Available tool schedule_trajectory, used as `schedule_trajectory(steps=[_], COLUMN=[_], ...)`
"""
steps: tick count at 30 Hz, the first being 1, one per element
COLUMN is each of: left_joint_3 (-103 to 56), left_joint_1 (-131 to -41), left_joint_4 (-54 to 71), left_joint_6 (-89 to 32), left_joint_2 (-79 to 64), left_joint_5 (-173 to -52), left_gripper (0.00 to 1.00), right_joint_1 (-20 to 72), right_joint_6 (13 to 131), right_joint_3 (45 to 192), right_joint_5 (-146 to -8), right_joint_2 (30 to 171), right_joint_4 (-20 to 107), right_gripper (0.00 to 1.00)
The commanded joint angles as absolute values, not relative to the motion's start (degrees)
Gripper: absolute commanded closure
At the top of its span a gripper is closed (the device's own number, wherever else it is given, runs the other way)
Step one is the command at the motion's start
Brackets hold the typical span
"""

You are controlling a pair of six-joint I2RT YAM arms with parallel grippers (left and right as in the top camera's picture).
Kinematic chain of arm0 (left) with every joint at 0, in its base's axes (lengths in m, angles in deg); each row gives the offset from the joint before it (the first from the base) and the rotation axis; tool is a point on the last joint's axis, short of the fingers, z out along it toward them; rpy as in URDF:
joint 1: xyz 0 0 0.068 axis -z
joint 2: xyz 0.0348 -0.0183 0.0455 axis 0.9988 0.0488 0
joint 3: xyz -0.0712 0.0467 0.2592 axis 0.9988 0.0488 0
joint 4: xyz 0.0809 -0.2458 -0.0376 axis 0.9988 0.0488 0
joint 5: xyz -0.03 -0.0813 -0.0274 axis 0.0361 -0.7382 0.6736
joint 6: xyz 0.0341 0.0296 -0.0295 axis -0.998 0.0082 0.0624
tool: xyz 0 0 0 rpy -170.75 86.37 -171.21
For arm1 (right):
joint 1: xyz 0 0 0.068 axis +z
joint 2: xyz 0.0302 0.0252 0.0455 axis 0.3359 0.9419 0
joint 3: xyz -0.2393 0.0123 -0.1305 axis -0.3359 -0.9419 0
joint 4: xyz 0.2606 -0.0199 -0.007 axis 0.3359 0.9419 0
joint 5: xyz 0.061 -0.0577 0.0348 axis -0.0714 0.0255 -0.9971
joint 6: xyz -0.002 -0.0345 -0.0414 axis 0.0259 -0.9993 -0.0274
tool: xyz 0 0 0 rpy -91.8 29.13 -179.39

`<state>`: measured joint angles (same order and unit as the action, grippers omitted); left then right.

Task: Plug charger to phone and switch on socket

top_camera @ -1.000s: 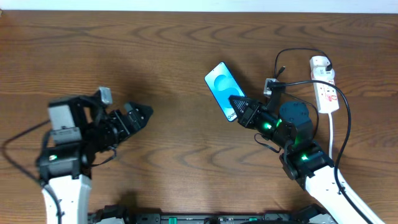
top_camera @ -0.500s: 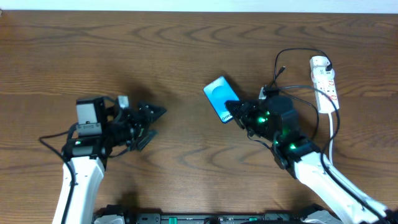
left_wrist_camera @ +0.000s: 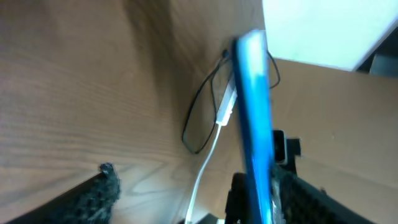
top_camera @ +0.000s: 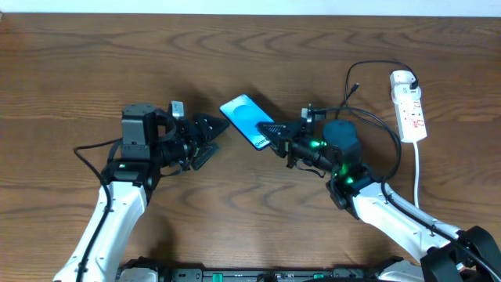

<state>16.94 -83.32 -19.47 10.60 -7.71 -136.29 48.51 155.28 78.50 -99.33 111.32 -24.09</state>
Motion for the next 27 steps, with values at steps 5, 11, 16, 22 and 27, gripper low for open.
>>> schedule_trajectory(steps=[5,11,16,22,27], left_joint_3=[16.5,16.5,16.5,16.5,16.5], left_joint_1=[-83.2,-83.1,-81.9,-80.1,-80.0], left_joint_4=[-22.1,-22.7,-23.3,-23.3,-23.3], left_joint_6=[21.3,25.4,30.7,33.2,33.6], left_joint_2=[-7.2,-7.2,-7.2,-7.2,-7.2], left_joint_5=[-136.6,-137.2,-136.7,-133.5,-132.8], left_gripper=[0.40,0.40,0.54,0.62,0.68], right_joint_1=[51.7,54.5,56.1,58.0,58.7], right_joint_6=[158.1,159.2,159.2,161.0,161.0], right_joint_3=[79.2,79.2,79.2,79.2,79.2], right_joint_5=[-100.3,-98.8,-98.1,-98.0,-98.1], right_joint_2=[110.8,110.8,110.8,110.8,110.8], right_joint_4=[-25.7,-25.7,-25.7,-25.7,-25.6], right_gripper=[0.99,0.99,0.99,0.99,0.99])
